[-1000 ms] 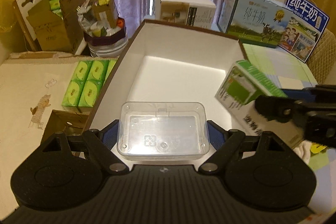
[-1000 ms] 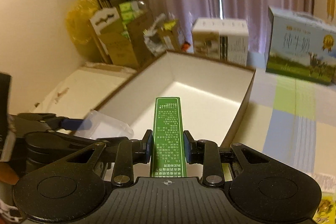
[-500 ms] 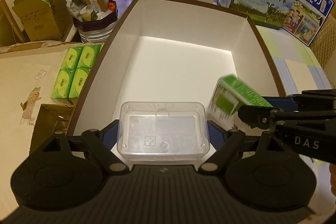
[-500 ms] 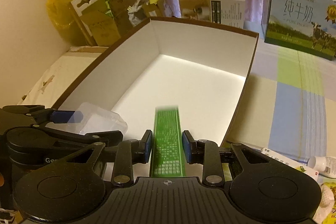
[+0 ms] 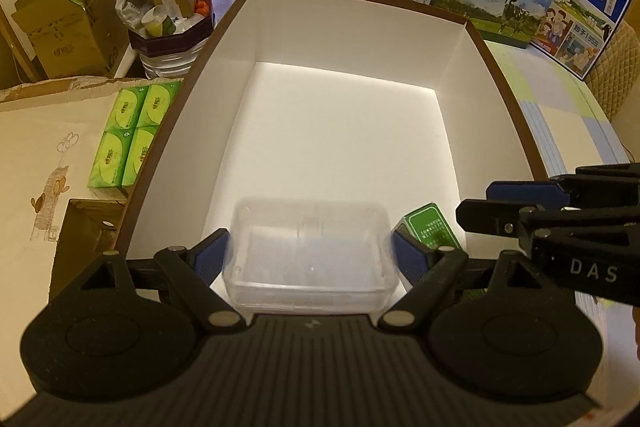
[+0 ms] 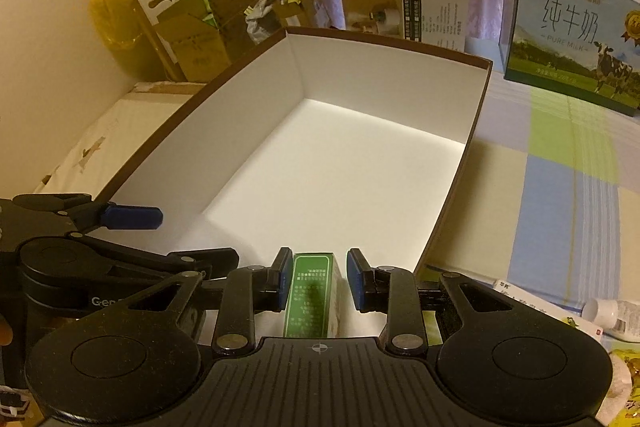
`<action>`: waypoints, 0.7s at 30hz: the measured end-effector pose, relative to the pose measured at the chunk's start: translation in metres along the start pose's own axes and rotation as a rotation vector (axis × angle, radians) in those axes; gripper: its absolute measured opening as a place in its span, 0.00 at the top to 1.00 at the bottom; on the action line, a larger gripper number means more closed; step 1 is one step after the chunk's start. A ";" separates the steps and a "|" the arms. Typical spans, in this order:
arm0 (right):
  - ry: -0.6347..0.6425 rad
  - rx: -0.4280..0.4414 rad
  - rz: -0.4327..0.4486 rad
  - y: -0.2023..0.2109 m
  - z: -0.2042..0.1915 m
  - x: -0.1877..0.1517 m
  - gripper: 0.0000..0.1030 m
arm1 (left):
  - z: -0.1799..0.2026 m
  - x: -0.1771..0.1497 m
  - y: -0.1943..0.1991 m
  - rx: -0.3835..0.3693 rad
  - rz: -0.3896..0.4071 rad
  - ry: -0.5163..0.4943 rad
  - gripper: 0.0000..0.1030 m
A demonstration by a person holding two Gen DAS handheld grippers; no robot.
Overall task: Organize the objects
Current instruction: 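Carry both items into the open brown box and open both tools, then move both tools out of the brown box back over the table items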
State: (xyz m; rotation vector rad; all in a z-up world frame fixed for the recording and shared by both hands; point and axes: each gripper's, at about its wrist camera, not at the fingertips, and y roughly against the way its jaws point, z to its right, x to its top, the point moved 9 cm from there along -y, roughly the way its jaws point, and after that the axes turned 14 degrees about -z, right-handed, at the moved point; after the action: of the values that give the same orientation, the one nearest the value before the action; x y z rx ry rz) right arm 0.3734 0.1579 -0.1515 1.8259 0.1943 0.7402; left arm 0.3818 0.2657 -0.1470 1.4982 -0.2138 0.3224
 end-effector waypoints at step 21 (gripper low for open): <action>0.005 0.036 0.081 0.050 -0.008 -0.021 0.70 | 0.000 -0.015 0.040 -0.012 0.058 0.022 0.13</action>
State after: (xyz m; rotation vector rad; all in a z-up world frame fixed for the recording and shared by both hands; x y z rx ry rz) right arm 0.3418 0.1352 -0.1136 1.8756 0.1382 0.8021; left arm 0.3545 0.2661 -0.1147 1.4784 -0.2421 0.3833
